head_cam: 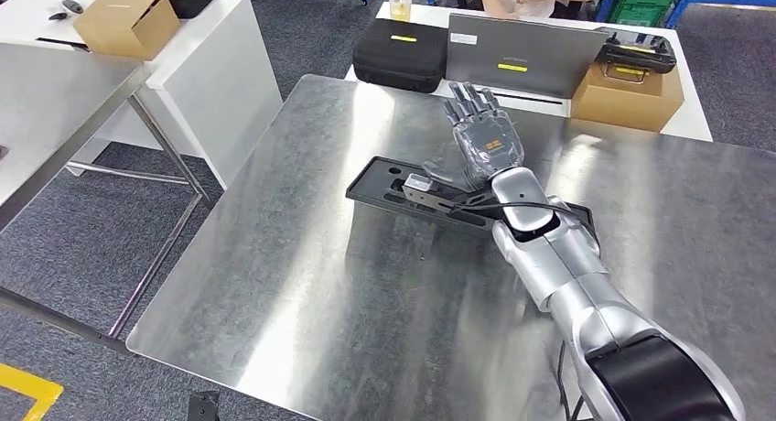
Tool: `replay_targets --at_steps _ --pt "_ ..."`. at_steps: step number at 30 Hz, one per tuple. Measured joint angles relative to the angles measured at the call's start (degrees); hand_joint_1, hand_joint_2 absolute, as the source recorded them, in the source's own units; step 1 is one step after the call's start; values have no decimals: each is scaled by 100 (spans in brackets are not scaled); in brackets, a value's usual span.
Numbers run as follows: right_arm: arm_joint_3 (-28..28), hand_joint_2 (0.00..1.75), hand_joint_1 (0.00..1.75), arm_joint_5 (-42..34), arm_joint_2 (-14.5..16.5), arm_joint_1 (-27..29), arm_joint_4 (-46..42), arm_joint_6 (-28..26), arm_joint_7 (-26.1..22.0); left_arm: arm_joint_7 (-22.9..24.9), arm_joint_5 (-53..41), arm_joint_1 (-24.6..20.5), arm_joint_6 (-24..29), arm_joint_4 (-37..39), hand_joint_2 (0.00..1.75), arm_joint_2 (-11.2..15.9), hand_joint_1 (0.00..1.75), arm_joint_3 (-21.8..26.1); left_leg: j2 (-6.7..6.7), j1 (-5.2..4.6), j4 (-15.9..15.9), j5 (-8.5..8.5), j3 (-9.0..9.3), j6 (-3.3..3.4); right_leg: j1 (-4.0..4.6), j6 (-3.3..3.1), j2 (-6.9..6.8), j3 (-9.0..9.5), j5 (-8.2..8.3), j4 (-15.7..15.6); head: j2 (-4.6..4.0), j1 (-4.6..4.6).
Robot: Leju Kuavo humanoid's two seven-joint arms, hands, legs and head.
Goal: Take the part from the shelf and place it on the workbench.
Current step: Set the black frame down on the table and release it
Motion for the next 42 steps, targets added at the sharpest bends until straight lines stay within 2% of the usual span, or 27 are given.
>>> replay_targets --at_steps 1,3,5,6,8,10,12,14,15,16,18,19,20,21,23,25,27,29,30,31,32,34,35,36,39,41,42 --pt "11 0 0 0 -1 0 -1 2 1 5 1 1 -5 -1 0 0 0 1 12 -27 -188 165 66 57 31 -21 -48 24 -16 -1 0 1" --pt "32 0 0 -1 -2 -9 -2 3 10 11 2 -3 -15 -1 0 7 0 2 183 -137 -939 546 426 219 89 -63 -147 87 -54 -7 0 4" --pt "47 0 0 -2 -17 -20 -2 3 28 14 2 -16 -24 -2 0 15 0 0 365 -245 -1460 692 684 319 139 -65 -246 121 -89 -15 0 9" --pt "55 0 0 -2 -24 -21 -3 3 36 15 2 -20 -27 -3 0 19 0 0 388 -277 -1520 669 706 328 154 -48 -299 127 -102 -21 0 11" --pt "73 0 0 -2 -26 -20 -14 3 49 18 3 -11 -42 -3 0 16 0 2 274 -269 -1589 696 725 331 169 -9 -382 134 -129 -32 0 10" --pt "89 0 0 -3 -34 -27 -31 10 62 22 4 -6 -66 -3 0 10 0 6 161 -236 -1694 751 790 355 164 10 -233 65 -245 154 0 12" --pt "106 0 0 -4 -75 -16 -37 23 71 27 4 -21 -98 -3 0 1 0 7 35 -217 -1744 783 827 376 135 -12 16 -233 -509 784 0 20" --pt "125 0 0 -4 -124 34 -36 32 79 37 3 -24 -122 -3 0 -4 0 7 -116 -210 -1740 785 828 382 121 -1 103 -609 -718 1463 0 28" --pt "134 0 0 -4 -145 58 -35 33 84 42 3 -18 -125 -3 0 -7 0 8 -198 -208 -1737 782 830 379 114 38 116 -689 -702 1550 0 28" --pt "142 0 0 -4 -160 72 -35 32 88 46 4 -13 -127 -3 0 -7 0 11 -275 -206 -1732 778 834 373 105 93 128 -663 -596 1415 0 27" --pt "157 0 0 -4 -184 73 -35 31 93 50 4 -10 -131 -3 0 -10 0 15 -416 -199 -1711 755 841 339 54 209 264 -355 -219 624 0 28" --pt "166 0 0 -3 -189 70 -35 31 93 52 4 -11 -131 -3 0 -11 0 15 -475 -205 -1692 741 832 312 33 225 350 -195 -71 266 0 30" --pt "176 0 0 -3 -193 72 -35 31 93 54 4 -11 -131 -3 0 -12 0 16 -525 -206 -1679 733 815 281 22 209 413 -85 23 28 0 29" --pt "185 0 0 -3 -195 78 -35 31 93 55 4 -8 -130 -2 0 -13 0 16 -567 -205 -1672 730 795 252 25 168 442 -46 47 -56 0 27" --pt "196 0 0 -4 -190 80 -36 31 95 58 3 0 -130 -2 0 -15 0 19 -621 -190 -1670 730 764 192 36 66 348 -23 59 -71 0 26" --pt "199 0 0 -4 -183 61 -40 30 96 62 4 -2 -129 -1 0 -15 0 20 -426 -190 -1498 623 680 118 15 -27 265 16 61 -104 0 10" --pt "202 0 0 -4 -184 55 -44 29 98 65 4 -17 -128 -1 0 -15 0 20 -130 -180 -899 329 388 47 13 -107 170 67 37 -121 0 -16" --pt "203 0 0 -4 -193 71 -44 29 98 69 4 -24 -128 -1 0 -15 0 20 -29 -147 -183 70 -2 4 25 -148 60 100 5 -120 0 -23" --pt "205 0 0 -4 -196 79 -44 29 98 73 4 -22 -128 -1 0 -15 0 21 -14 -137 -37 72 -104 -6 28 -159 7 110 -5 -119 0 -25" --pt "209 0 0 -4 -197 86 -44 29 98 77 4 -20 -128 -1 0 -14 0 22 0 -132 -92 172 -103 -7 29 -163 -46 124 -17 -119 0 -26" --pt "212 0 0 -4 -197 88 -44 28 98 80 4 -19 -128 -1 0 -13 0 25 30 -132 -383 362 30 7 30 -160 -95 142 -31 -119 0 -26" --pt "215 0 0 -4 -197 73 -45 27 98 84 4 -24 -128 -2 0 -10 0 30 230 -172 -1201 717 458 73 58 -126 -183 185 -71 -119 0 -27" --pt "215 0 0 -4 -199 60 -45 27 99 84 4 -30 -128 -3 0 -11 0 31 315 -202 -1490 801 612 109 76 -102 -222 200 -91 -121 0 -17" --pt "215 0 0 -4 -201 50 -46 27 99 84 4 -35 -128 -2 0 -11 0 32 370 -231 -1631 815 684 138 96 -76 -261 210 -108 -124 0 -14" --pt "215 0 0 -4 -202 45 -47 24 105 90 4 -37 -130 -2 0 -14 0 35 236 -246 -1704 817 710 204 128 -1 -357 231 -160 -127 0 1" --pt "215 0 0 -5 -211 39 -49 20 115 102 4 -43 -132 -3 0 -16 0 42 136 -216 -1773 857 761 275 129 -1 -190 95 -328 179 0 10" --pt "216 0 0 -6 -226 45 -49 17 119 110 3 -49 -132 -3 0 -18 0 46 83 -202 -1793 867 776 302 111 -25 -59 -77 -476 523 0 16"
